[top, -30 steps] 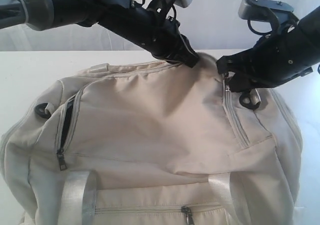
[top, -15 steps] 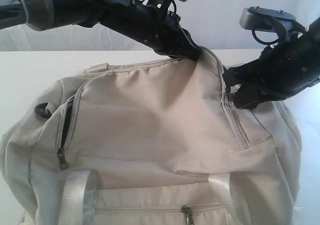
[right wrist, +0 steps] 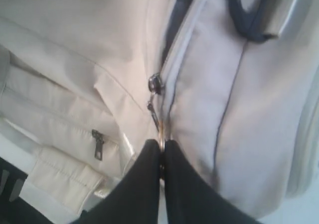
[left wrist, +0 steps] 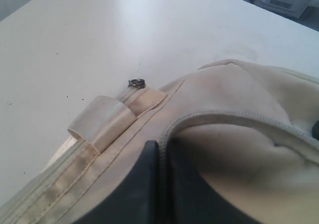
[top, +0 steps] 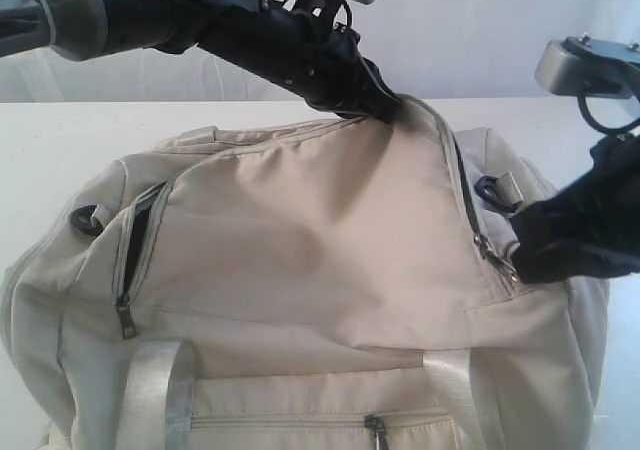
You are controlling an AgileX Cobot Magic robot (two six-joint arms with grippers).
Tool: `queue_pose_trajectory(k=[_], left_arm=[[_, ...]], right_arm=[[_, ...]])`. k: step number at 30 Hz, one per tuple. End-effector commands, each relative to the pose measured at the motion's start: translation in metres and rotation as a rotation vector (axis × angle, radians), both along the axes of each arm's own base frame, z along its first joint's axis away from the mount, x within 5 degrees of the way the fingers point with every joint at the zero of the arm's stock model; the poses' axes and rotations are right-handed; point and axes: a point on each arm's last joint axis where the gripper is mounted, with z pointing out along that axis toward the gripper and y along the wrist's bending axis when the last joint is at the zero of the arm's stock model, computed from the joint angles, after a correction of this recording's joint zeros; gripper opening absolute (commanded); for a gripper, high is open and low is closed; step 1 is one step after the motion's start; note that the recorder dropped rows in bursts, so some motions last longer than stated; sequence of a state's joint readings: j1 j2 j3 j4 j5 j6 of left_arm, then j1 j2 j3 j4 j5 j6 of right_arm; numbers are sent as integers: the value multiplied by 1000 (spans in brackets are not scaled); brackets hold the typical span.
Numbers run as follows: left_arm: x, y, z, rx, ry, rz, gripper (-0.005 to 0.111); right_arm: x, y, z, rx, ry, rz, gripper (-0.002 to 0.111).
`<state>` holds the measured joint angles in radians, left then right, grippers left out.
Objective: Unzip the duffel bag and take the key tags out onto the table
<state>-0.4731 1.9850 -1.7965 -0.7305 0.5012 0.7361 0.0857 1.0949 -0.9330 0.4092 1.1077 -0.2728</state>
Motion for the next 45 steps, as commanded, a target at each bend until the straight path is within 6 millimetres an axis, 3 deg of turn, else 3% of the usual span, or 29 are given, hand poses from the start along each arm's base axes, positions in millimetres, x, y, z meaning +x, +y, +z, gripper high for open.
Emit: queue_pose_trajectory(k=[1, 8, 11, 20, 31, 36, 45], left_arm=[[-7, 5, 17, -6, -14, -21, 0], [-15, 6, 20, 11, 18, -73, 0], [-19, 6, 19, 24, 43, -102, 0], [-40, 13, 34, 85, 77, -204, 0], [-98, 28, 59, 153, 384, -402, 0], [-141, 25, 59, 170, 450, -435, 0], [-251, 17, 60, 177, 507, -512, 0]], right_arm=[[-19, -2, -5, -3, 18, 19, 0], [-24, -3, -10, -6, 0, 13, 0], [-23, -3, -9, -9, -9, 17, 8], [-23, -4, -2, -10, -82, 11, 60], [-47, -10, 24, -17, -228, -67, 62], [-64, -14, 33, -28, -283, -91, 62], [-84, -15, 41, -13, -331, -98, 62]])
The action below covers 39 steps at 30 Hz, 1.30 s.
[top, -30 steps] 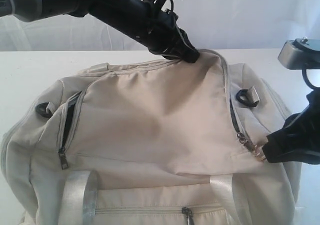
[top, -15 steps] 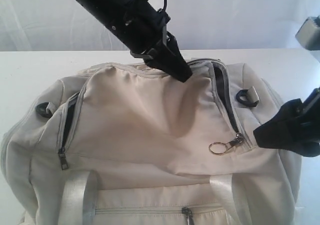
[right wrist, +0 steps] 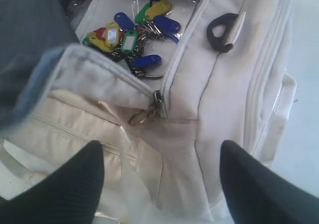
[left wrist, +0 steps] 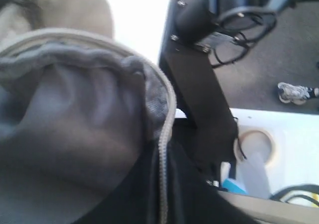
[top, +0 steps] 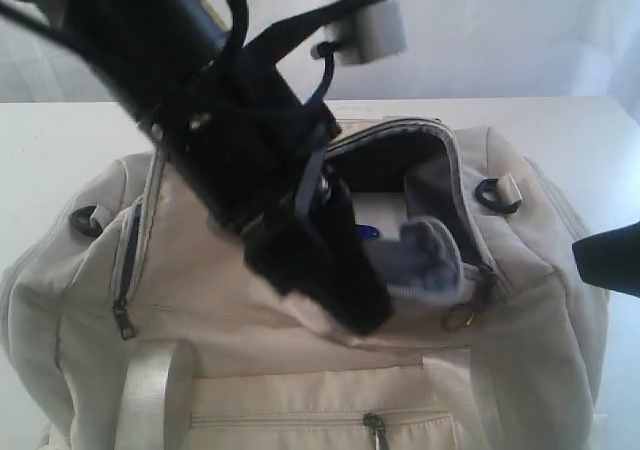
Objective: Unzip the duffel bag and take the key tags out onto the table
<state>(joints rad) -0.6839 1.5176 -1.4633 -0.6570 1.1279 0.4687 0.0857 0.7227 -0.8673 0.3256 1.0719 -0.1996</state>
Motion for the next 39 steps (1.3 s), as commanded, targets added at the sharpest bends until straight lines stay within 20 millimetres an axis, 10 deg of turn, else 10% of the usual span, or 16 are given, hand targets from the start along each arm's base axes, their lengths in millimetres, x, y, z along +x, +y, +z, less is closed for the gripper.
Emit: queue_pose_trajectory(k=[1, 10, 14, 18, 29, 39], left_arm=[[-69, 1, -2, -15, 67, -35, 0], [-116, 3, -75, 28, 153, 64, 1], [-117, 6, -88, 50, 166, 90, 34], [-121, 6, -87, 48, 223, 79, 64], [-136, 24, -61, -30, 220, 53, 64], [-141, 47, -41, -95, 93, 98, 64]], right_arm=[[-9, -2, 4, 7, -11, -18, 62], [-10, 2, 6, 65, -1, -14, 62], [-10, 4, 7, 86, -3, -9, 62], [-10, 4, 7, 88, -3, -9, 62], [-12, 13, 11, 158, -26, 81, 61], [7, 36, 5, 353, 25, 291, 32]])
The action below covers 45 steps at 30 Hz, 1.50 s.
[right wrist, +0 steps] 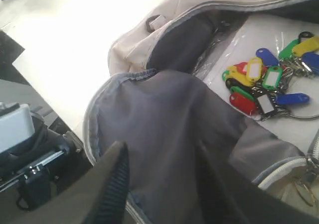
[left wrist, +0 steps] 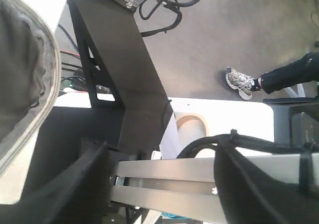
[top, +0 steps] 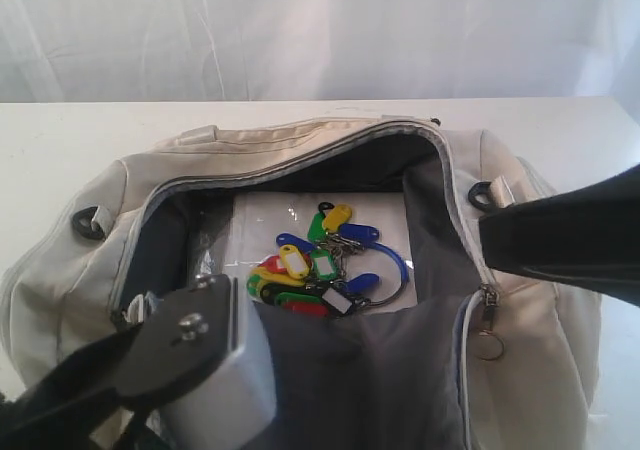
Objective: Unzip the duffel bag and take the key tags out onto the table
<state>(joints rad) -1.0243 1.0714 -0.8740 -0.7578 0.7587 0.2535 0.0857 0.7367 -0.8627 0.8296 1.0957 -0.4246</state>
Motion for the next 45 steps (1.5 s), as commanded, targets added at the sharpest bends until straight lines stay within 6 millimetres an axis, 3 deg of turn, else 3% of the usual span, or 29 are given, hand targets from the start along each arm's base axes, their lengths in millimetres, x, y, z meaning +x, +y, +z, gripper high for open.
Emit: queue_pose_trajectory(k=[1, 5, 9, 12, 18, 22, 29, 36, 45], left_arm=[[-1, 12, 7, -9, -75, 56, 64], [20, 19, 34, -142, -311, 229, 63], [39, 22, 50, -174, -488, 337, 43], [58, 20, 35, -45, -494, 395, 29], [86, 1, -7, 180, -418, 381, 28], [83, 4, -25, 350, -343, 309, 28], [77, 41, -46, 709, -300, 405, 23], [65, 55, -63, 744, -255, 426, 23], [60, 60, -85, 738, -241, 443, 23]], right_arm=[[15, 3, -15, -13, 74, 49, 31], [28, 4, -28, -39, 122, 85, 23], [39, 5, -37, -57, 150, 107, 18], [47, 6, -43, -72, 161, 121, 14], [66, 7, -57, -104, 181, 149, 10], [77, 13, -69, -117, 222, 191, 10], [84, 33, -82, -119, 243, 298, 10], [90, 29, -105, -286, 363, 276, 3], [92, -1, -121, -575, 518, 20, 0]])
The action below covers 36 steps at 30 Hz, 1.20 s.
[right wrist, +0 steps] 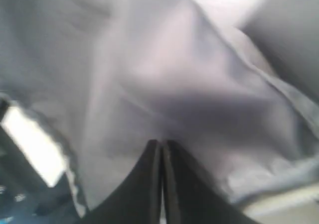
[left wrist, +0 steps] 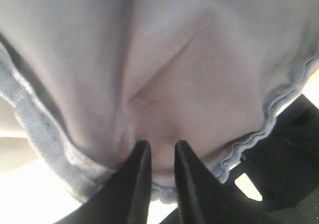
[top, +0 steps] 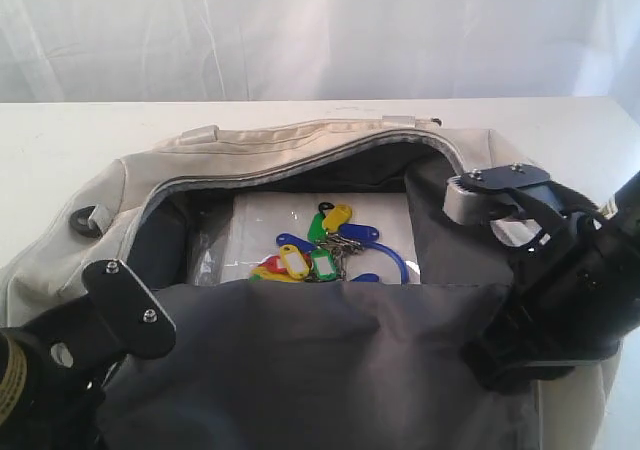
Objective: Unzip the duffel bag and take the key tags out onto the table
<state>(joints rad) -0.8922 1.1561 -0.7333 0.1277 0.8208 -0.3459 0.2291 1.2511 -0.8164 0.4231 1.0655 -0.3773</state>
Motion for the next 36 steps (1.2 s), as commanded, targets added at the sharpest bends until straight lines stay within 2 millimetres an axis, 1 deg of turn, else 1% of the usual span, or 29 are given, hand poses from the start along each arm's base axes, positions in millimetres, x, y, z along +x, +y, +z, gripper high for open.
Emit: queue_pose_trajectory(k=[1, 4, 6, 7, 9, 10, 12, 15, 18, 21, 25, 28, 30, 32, 36], left_arm=[[-2, 4, -6, -8, 2, 22, 23], [-3, 4, -5, -6, 3, 22, 23], [-2, 4, 0, -16, -6, 21, 23], [-2, 4, 7, -29, -16, 22, 23], [-2, 4, 23, -65, -45, 23, 23], [-2, 3, 34, -94, -72, 23, 23], [0, 3, 59, -168, -141, 20, 23], [2, 2, 94, -279, -259, 14, 23], [4, 1, 123, -361, -326, 28, 23], [11, -2, 139, -323, -347, 31, 23], [30, -12, 150, -208, -384, 38, 23], [52, -25, 150, -136, -399, 57, 23], [71, -33, 143, -98, -386, 74, 23], [91, -41, 133, -76, -363, 87, 23], [126, -55, 108, -127, -261, 54, 23]], right_arm=[[1, -12, -5, -133, 10, -77, 0], [0, -13, -4, -134, 8, -86, 0], [-3, -11, 6, -107, -24, -73, 0], [-5, -11, 15, -83, -61, -68, 0], [-11, -12, 33, -58, -143, -69, 0], [-16, -13, 47, -40, -211, -75, 0], [-22, -17, 69, -25, -351, -91, 0], [-32, -24, 91, -18, -562, -125, 0], [-42, -31, 99, -36, -676, -144, 0], [-44, -32, 97, -30, -724, -159, 0], [-41, -32, 89, -27, -742, -171, 0], [-40, -32, 86, -24, -740, -174, 0], [-40, -32, 86, -23, -742, -174, 0], [-40, -32, 86, -22, -739, -177, 0], [-41, -32, 85, -16, -718, -190, 0]])
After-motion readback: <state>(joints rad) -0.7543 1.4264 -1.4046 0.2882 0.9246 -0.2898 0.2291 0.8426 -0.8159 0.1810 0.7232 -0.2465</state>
